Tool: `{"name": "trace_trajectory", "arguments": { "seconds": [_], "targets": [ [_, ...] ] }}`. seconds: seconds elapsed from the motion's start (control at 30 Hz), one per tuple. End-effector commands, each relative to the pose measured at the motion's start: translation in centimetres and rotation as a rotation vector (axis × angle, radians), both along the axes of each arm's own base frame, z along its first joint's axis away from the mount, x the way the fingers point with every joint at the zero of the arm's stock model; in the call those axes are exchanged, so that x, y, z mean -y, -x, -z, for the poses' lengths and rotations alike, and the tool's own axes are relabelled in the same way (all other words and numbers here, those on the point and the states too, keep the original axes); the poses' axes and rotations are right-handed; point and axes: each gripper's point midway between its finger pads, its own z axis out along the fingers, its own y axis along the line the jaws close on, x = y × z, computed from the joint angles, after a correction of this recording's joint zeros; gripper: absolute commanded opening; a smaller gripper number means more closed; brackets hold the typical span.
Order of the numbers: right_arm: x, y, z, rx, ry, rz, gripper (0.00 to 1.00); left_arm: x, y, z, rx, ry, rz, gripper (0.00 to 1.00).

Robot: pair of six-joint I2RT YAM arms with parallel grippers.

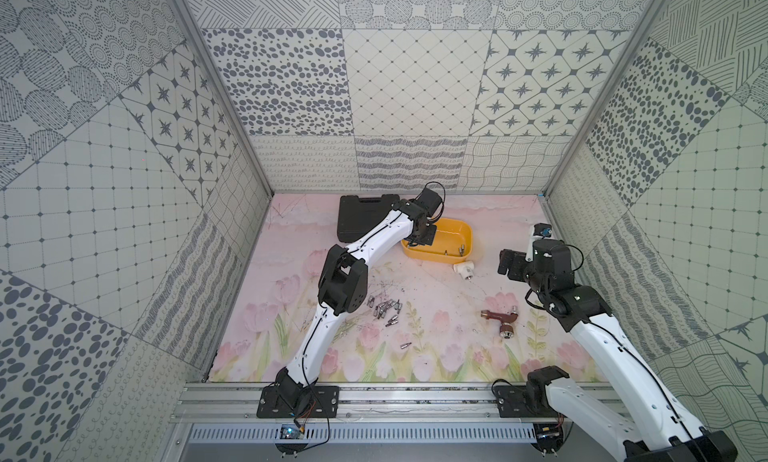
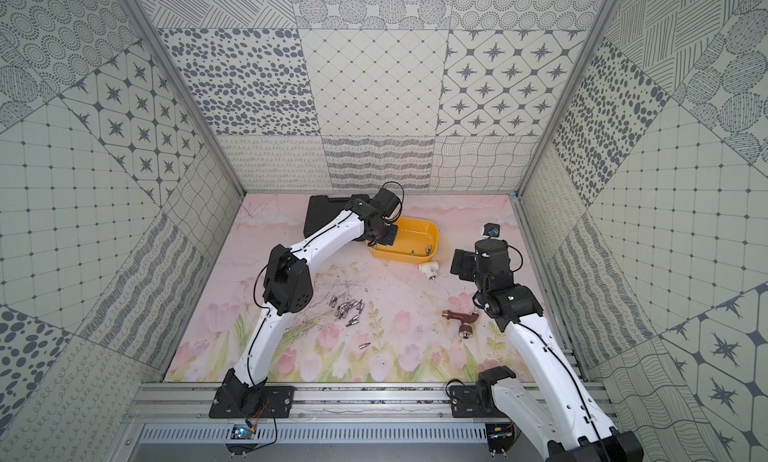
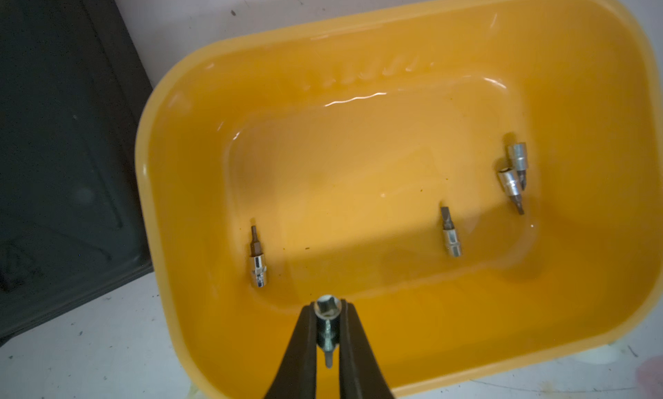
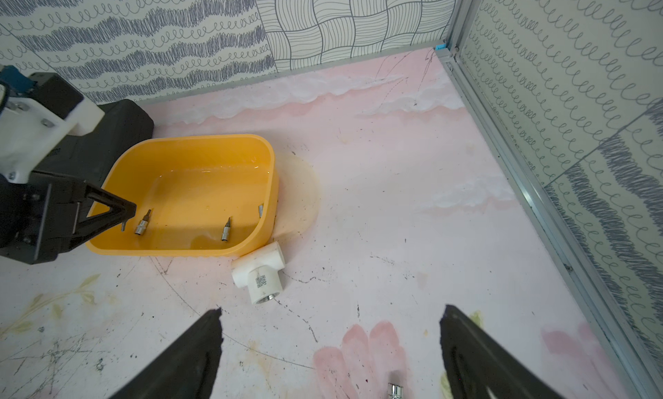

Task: Put the bit on the desktop into the storage box
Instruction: Place the screwdriver bit in the storage box.

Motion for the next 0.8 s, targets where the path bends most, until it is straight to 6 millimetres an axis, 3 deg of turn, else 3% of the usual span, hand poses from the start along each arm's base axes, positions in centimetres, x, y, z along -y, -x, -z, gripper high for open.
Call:
{"name": "trace_trajectory", "arguments": {
  "seconds": [0.0,0.23,0.77],
  "targets": [
    [-0.1,-0.2,-0.3,0.022,-0.009,-0.003,0.97,0.6,-1.0,1.3,-0.012,0.038,-0.014,0.05],
    [-0.1,-0.3,-0.3,0.021,-0.009,-0.003,0.97,0.3,-1.2,2.8,-0.035,0.028,-0.026,0.07],
    [-0.1,-0.4,-0.6,0.024,-0.008,-0.004,0.97,0.1,-1.3,2.6,-0.033,0.03,-0.031,0.13]
  ]
}}
